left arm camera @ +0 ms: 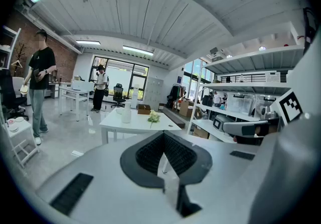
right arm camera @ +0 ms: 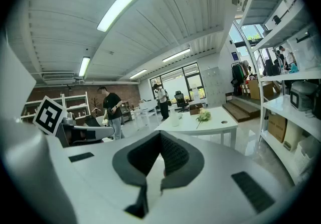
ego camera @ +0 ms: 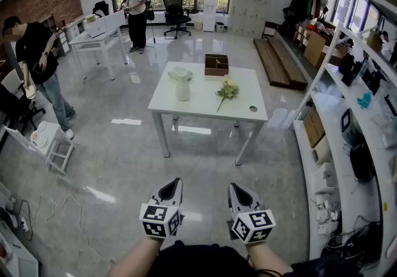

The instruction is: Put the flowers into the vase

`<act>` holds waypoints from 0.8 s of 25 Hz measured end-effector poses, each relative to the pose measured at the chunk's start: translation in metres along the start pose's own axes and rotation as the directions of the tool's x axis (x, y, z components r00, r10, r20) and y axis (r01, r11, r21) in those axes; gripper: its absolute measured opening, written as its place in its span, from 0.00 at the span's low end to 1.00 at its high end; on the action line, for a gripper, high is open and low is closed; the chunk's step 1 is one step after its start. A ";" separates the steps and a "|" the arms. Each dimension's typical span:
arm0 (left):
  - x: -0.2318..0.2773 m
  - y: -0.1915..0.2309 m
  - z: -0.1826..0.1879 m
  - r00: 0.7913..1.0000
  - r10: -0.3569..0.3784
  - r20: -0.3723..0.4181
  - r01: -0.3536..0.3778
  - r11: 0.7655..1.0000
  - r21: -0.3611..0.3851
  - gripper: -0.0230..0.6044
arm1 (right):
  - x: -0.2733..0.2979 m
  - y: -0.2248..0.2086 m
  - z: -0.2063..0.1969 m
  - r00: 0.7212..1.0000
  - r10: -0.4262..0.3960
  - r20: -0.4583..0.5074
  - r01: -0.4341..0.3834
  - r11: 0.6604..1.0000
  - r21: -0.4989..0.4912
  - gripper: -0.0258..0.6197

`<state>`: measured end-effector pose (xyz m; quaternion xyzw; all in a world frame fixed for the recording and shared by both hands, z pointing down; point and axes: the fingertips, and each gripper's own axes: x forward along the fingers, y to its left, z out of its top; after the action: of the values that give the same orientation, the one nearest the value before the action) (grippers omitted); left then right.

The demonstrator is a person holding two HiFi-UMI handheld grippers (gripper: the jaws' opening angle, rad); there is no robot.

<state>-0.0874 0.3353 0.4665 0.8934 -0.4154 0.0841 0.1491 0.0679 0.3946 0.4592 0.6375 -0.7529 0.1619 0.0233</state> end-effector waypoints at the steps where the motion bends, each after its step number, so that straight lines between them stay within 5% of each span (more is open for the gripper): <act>1: 0.001 0.001 0.000 1.000 0.002 -0.002 -0.002 1.000 0.002 0.05 | 0.001 0.001 0.000 1.000 0.001 -0.001 -0.001 1.000 0.000 0.04; 20: 0.011 0.024 -0.013 0.999 -0.016 -0.035 0.016 1.000 -0.025 0.05 | 0.023 0.007 -0.015 0.999 -0.008 -0.033 0.010 0.998 0.067 0.04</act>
<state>-0.0993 0.3174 0.4859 0.8932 -0.4065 0.0933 0.1682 0.0546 0.3775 0.4776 0.6385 -0.7438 0.1973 0.0148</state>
